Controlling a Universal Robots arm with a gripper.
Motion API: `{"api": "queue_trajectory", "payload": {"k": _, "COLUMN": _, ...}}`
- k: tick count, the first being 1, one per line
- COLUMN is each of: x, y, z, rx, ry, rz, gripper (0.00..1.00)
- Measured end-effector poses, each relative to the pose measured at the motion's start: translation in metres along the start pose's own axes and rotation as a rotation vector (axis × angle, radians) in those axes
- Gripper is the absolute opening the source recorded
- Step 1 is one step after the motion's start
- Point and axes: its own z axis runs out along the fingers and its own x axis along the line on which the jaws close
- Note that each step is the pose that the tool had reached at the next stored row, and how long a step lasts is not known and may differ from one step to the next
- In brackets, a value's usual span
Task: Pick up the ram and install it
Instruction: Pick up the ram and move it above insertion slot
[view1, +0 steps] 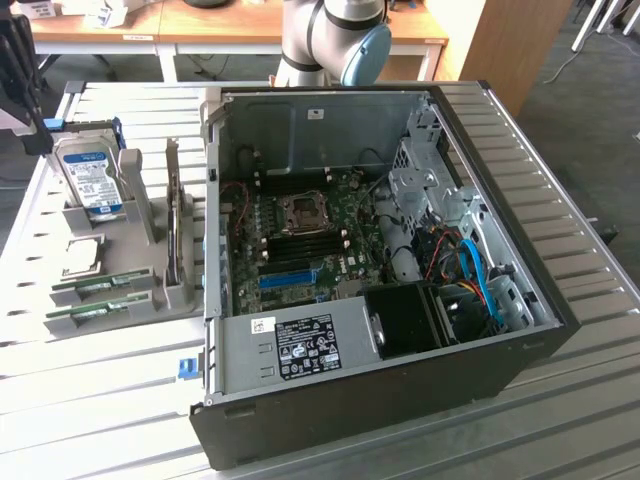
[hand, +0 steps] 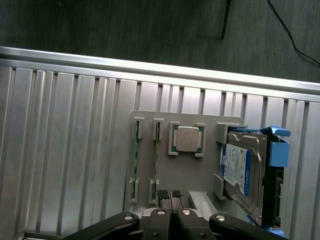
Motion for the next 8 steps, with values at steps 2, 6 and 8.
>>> {"api": "queue_trajectory", "payload": {"k": 2, "x": 0.0, "y": 0.0, "z": 0.0022, "rx": 0.0, "ry": 0.0, "rz": 0.0, "gripper": 0.11}}
{"api": "queue_trajectory", "payload": {"k": 6, "x": 0.0, "y": -0.0001, "z": 0.0066, "rx": -0.0001, "ry": 0.0, "rz": 0.0, "gripper": 0.11}}
{"api": "queue_trajectory", "payload": {"k": 8, "x": 0.0, "y": -0.0002, "z": 0.0088, "rx": -0.0002, "ry": 0.0001, "rz": 0.0, "gripper": 0.11}}
